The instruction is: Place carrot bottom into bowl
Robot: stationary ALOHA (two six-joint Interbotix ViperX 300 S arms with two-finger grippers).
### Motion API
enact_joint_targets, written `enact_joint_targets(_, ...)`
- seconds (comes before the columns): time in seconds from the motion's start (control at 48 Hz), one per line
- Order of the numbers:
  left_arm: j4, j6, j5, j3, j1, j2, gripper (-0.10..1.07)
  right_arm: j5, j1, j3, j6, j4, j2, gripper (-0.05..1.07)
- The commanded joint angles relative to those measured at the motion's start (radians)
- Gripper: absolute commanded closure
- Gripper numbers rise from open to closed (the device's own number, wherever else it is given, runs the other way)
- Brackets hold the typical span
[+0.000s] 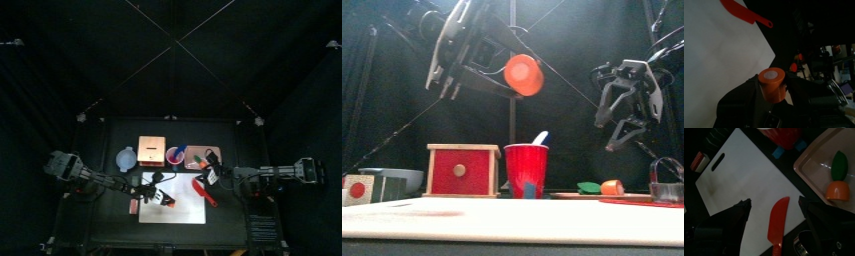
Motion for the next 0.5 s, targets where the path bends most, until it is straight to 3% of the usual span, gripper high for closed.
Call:
enact_joint_targets(0.0,0.012,0.0,-0.003,0.049,0.005,-0.091,0.31,-0.008,0.003,-0.009,0.002,0.002,-0.006,-0.01)
enact_joint_targets(0.146,0.012,-0.002,-0.057,0.164,0.02,-0.244,0.31,-0.008,0.003,-0.011,0.002,0.005,-0.005,-0.01)
enact_joint_targets(0.292,0.014,0.0,-0.178,0.268,0.055,-0.405,0.31,-0.008,0.003,-0.009,0.002,0.006,-0.005,-0.01)
enact_joint_targets(0.479,0.031,0.003,-0.327,0.41,0.138,-0.588,0.31,-0.009,0.005,-0.009,0.002,0.003,-0.003,-0.01)
